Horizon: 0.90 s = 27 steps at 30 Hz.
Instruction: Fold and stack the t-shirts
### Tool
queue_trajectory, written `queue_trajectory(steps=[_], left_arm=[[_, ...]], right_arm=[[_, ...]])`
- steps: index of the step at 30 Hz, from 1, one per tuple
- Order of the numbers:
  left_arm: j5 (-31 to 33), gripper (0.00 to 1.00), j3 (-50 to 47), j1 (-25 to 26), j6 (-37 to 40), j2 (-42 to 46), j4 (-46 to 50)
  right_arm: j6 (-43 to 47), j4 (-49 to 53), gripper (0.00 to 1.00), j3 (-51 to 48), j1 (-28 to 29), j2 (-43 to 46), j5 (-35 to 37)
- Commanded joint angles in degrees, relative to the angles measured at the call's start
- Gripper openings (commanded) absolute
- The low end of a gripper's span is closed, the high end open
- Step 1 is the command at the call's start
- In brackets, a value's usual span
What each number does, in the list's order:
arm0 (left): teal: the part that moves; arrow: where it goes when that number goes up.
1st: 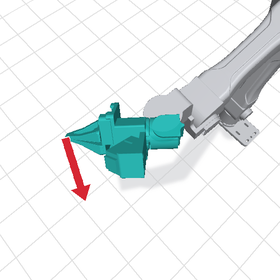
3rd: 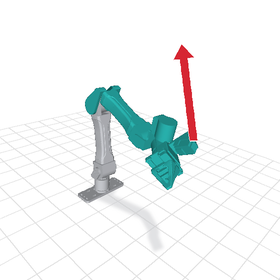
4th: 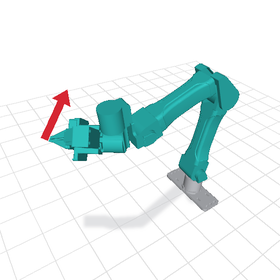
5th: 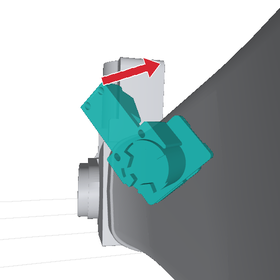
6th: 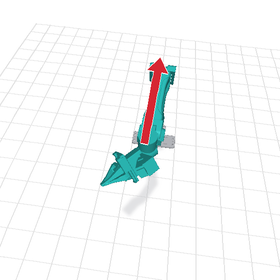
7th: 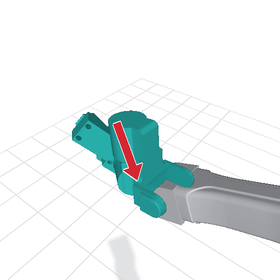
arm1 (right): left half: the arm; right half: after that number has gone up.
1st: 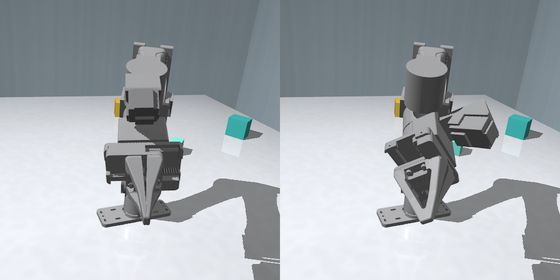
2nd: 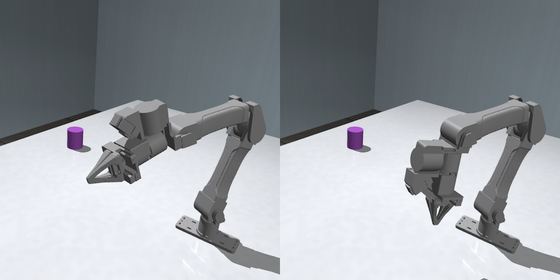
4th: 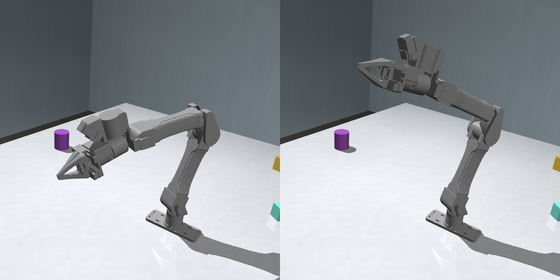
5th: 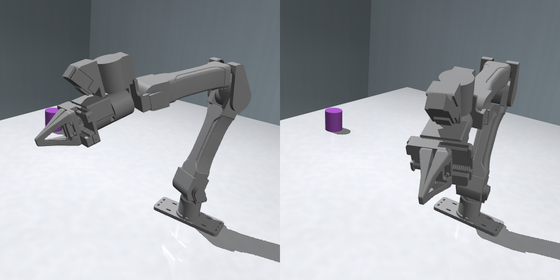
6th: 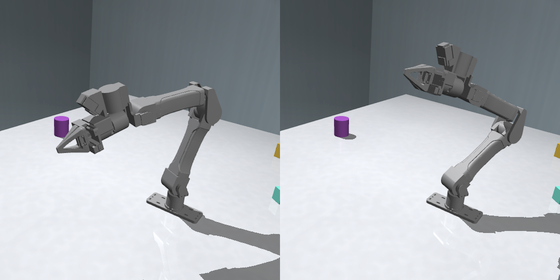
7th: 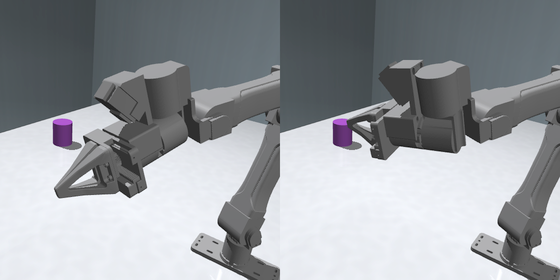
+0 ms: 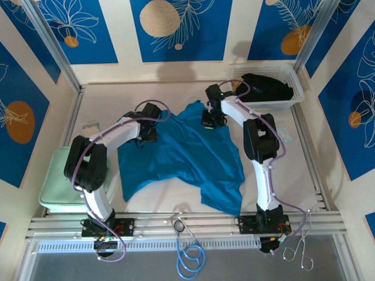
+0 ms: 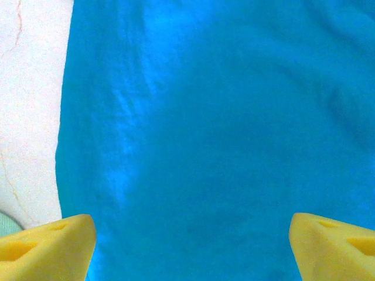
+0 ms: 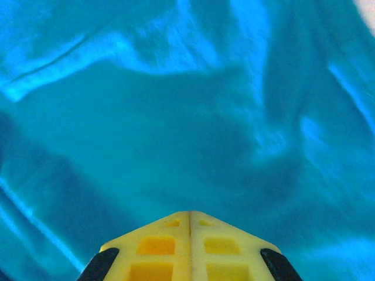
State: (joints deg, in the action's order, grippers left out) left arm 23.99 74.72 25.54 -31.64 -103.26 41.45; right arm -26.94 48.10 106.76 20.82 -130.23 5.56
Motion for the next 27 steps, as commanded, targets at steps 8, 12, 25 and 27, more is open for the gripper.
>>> queue_trajectory(steps=[8,12,25,27], left_arm=[[-4.7,0.72,20.3,-3.5,1.3,-22.7,3.8],[-6.4,0.71,33.0,-4.6,4.3,-31.3,9.4],[-5.6,0.89,48.3,-5.8,10.7,-33.0,17.2],[-4.9,0.93,45.3,-5.5,10.7,-26.9,16.7]], right_arm=[[-2.8,9.0,0.00,13.6,-1.4,-11.7,-0.2],[-2.7,11.9,0.00,20.9,-3.3,-16.4,0.2],[4.8,17.4,0.00,39.3,-4.6,-21.0,0.0],[5.8,15.1,0.00,33.9,-3.8,-14.9,1.3]])
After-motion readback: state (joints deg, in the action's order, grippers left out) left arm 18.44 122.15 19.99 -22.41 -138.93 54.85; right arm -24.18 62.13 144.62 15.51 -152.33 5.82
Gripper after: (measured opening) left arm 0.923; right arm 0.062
